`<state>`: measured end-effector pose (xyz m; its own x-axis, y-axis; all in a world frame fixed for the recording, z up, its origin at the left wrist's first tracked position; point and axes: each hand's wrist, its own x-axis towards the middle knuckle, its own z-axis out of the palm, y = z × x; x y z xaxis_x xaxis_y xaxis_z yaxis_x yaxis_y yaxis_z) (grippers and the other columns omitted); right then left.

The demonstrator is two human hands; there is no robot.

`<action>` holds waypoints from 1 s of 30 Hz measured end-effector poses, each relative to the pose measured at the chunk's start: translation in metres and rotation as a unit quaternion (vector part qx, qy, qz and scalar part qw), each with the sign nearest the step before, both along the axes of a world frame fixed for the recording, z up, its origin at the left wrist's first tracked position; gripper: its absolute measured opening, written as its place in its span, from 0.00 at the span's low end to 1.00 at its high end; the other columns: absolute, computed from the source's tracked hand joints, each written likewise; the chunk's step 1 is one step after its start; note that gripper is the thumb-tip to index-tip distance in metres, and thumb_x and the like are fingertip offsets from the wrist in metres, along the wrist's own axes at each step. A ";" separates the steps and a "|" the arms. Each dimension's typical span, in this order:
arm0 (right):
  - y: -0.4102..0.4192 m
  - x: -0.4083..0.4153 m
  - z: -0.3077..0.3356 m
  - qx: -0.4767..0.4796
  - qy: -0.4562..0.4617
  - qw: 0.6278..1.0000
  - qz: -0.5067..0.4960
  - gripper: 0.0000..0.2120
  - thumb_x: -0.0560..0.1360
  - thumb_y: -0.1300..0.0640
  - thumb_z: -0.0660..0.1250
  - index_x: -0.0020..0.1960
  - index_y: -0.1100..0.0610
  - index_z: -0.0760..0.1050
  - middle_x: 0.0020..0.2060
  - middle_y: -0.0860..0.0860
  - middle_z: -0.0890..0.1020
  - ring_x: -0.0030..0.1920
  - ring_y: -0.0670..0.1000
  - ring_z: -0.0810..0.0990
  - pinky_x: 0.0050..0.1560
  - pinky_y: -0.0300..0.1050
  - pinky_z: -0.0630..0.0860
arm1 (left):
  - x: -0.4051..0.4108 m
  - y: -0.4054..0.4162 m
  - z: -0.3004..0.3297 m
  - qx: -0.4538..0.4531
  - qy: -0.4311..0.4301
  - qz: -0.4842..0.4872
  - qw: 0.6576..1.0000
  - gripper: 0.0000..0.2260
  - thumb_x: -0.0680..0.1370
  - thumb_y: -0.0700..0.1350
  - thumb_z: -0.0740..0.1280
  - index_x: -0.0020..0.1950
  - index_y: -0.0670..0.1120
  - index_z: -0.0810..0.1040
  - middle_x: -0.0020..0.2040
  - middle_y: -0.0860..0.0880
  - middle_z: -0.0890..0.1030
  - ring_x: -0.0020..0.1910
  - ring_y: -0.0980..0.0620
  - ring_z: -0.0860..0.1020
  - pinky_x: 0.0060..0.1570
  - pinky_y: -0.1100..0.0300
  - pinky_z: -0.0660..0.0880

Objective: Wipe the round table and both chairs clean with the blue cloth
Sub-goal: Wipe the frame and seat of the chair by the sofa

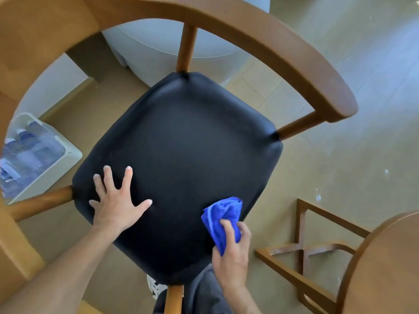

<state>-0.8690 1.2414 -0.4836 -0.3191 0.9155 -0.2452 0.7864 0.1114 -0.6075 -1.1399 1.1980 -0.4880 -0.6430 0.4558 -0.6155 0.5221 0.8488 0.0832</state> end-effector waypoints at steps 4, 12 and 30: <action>-0.052 0.019 0.002 0.030 0.046 0.968 0.244 0.26 0.59 0.68 0.71 0.55 0.50 0.78 0.58 0.53 0.68 0.48 0.56 0.79 0.48 0.40 0.77 | -0.002 0.001 0.003 0.001 -0.004 -0.003 1.000 0.45 0.71 0.64 0.69 0.77 0.58 0.43 0.77 0.48 0.34 0.76 0.41 0.36 0.66 0.30 0.59; -0.005 0.030 0.006 0.151 -0.048 0.849 0.503 0.27 0.62 0.67 0.63 0.56 0.46 0.75 0.57 0.53 0.69 0.42 0.57 0.76 0.39 0.47 0.76 | 0.016 -0.003 0.015 -0.027 -0.016 0.011 0.999 0.41 0.75 0.52 0.69 0.78 0.55 0.43 0.77 0.44 0.37 0.76 0.38 0.41 0.63 0.39 0.69; -0.026 -0.061 0.019 0.109 -0.069 0.737 0.664 0.24 0.57 0.53 0.74 0.52 0.42 0.75 0.46 0.48 0.79 0.33 0.50 0.73 0.30 0.40 0.72 | 0.020 -0.009 0.021 -0.006 -0.040 0.034 0.999 0.40 0.76 0.32 0.61 0.78 0.57 0.43 0.77 0.48 0.33 0.77 0.41 0.37 0.60 0.53 0.71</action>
